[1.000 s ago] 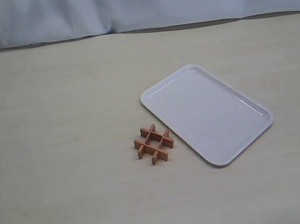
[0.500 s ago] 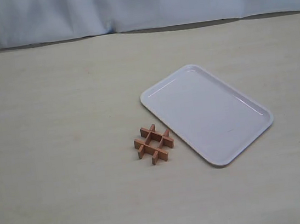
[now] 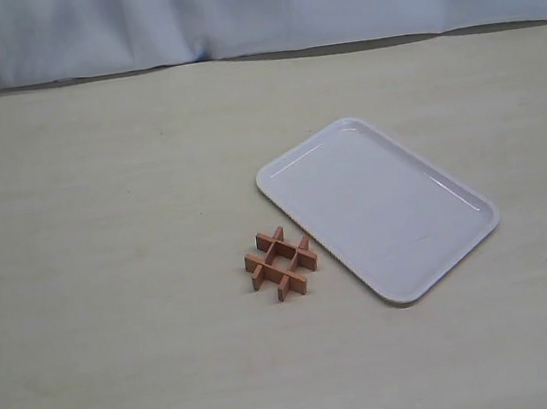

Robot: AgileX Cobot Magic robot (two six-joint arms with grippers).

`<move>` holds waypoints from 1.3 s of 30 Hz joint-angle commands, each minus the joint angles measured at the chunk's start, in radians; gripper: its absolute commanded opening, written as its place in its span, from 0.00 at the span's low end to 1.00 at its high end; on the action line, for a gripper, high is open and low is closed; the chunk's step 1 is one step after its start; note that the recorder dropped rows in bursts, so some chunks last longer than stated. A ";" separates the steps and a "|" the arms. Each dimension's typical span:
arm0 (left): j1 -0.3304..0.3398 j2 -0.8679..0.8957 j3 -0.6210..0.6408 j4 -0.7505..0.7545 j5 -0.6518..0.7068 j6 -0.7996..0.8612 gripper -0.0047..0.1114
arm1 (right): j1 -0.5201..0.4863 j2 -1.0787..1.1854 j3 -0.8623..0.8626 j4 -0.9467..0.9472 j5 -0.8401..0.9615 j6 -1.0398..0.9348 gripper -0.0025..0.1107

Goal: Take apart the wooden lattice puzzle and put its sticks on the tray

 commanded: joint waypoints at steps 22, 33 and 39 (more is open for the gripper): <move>-0.008 -0.003 0.002 -0.004 -0.009 0.000 0.04 | 0.002 1.031 -0.934 0.256 0.699 -0.704 0.06; -0.008 -0.003 0.002 -0.004 -0.009 0.000 0.04 | 0.478 1.528 -1.178 -0.676 0.930 -0.271 0.06; -0.008 -0.003 0.002 -0.004 -0.009 0.000 0.04 | 0.591 1.736 -1.221 -0.693 1.090 -0.311 0.06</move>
